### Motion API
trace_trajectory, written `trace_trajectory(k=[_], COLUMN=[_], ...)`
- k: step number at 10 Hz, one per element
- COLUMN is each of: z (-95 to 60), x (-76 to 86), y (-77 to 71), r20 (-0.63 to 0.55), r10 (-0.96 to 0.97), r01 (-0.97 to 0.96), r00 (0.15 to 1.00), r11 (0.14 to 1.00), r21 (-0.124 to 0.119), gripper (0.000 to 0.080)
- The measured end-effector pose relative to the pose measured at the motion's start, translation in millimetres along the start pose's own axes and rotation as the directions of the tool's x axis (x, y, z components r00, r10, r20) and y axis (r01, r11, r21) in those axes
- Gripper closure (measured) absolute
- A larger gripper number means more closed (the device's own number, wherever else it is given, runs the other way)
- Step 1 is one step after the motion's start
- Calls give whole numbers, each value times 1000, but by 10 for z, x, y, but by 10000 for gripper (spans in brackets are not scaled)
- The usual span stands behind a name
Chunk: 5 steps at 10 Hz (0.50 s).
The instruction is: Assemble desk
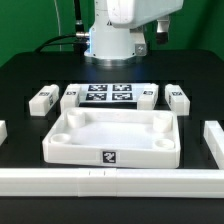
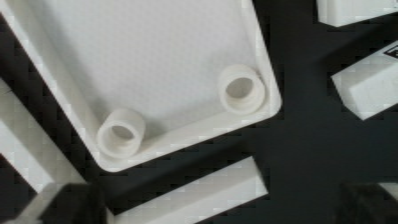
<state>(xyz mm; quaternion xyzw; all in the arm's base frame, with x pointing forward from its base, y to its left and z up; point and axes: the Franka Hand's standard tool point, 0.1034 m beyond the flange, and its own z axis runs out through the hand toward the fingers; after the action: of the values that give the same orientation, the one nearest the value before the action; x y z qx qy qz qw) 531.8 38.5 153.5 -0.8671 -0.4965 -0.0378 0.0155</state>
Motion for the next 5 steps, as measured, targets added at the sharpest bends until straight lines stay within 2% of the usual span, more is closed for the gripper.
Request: trace_trajectory(k=[5], z=[7], x=[0], y=[-4], r20=[-4], r10=[6], r01=[-6], r00=[1000], r11=[1000], r21=[4], gripper=[150])
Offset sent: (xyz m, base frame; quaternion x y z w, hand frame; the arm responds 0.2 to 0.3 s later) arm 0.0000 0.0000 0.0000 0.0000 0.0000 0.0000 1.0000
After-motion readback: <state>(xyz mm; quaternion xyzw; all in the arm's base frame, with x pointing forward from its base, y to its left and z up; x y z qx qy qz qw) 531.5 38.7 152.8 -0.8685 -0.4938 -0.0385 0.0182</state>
